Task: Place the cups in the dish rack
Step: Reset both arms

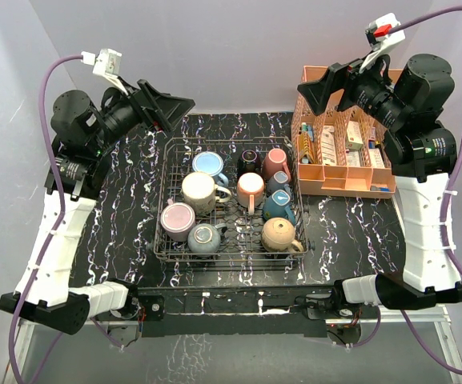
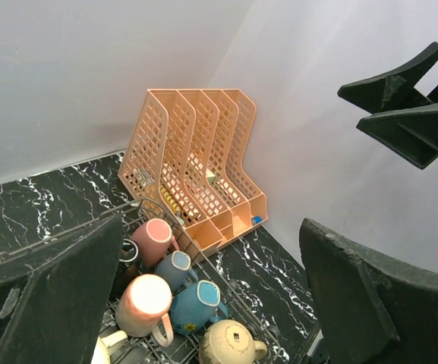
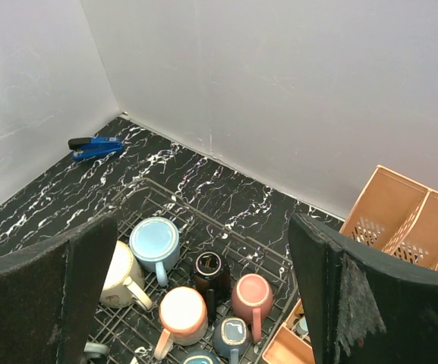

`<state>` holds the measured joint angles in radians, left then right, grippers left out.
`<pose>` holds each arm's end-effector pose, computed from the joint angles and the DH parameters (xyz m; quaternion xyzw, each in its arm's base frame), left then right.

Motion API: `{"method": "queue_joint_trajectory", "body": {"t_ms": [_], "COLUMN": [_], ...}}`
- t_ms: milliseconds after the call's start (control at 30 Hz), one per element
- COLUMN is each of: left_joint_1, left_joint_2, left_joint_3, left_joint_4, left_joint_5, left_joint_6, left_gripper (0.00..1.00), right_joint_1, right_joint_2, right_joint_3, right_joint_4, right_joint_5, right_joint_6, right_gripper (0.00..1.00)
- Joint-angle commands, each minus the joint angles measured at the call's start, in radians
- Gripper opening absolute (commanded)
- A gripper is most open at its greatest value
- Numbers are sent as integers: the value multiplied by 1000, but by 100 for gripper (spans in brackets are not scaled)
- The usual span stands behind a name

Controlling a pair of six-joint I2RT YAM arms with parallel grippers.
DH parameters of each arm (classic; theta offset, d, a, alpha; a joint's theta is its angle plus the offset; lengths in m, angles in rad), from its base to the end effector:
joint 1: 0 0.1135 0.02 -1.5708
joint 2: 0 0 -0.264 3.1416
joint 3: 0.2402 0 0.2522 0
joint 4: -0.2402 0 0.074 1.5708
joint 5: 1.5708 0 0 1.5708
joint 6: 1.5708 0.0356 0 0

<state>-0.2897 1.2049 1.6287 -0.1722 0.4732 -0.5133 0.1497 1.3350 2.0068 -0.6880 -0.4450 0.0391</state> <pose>0.2124 -0.0803 0.5418 0.1176 0.6127 -0.4324 0.6510 0.2141 0.0478 0.5679 -0.1930 0.6856 0.2211 0.6662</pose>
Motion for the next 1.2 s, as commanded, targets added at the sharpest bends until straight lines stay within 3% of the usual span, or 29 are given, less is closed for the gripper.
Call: {"method": "queue_joint_trajectory", "body": {"t_ms": [0,1167], "left_joint_1": [6,5], "left_joint_2": [-31,-53], "left_joint_3": [-30,-128], "left_joint_4": [32,106], "left_joint_5": [6,28], "left_joint_6": [5,-13], "left_gripper": [97,97], "right_joint_1": [2,-2], "right_joint_2": [-25,-49], "right_joint_3": [19,-32], "right_joint_4": [19,21], "right_joint_5": [-2,6], "right_joint_6": [2,-18], "right_gripper": [99,99]}}
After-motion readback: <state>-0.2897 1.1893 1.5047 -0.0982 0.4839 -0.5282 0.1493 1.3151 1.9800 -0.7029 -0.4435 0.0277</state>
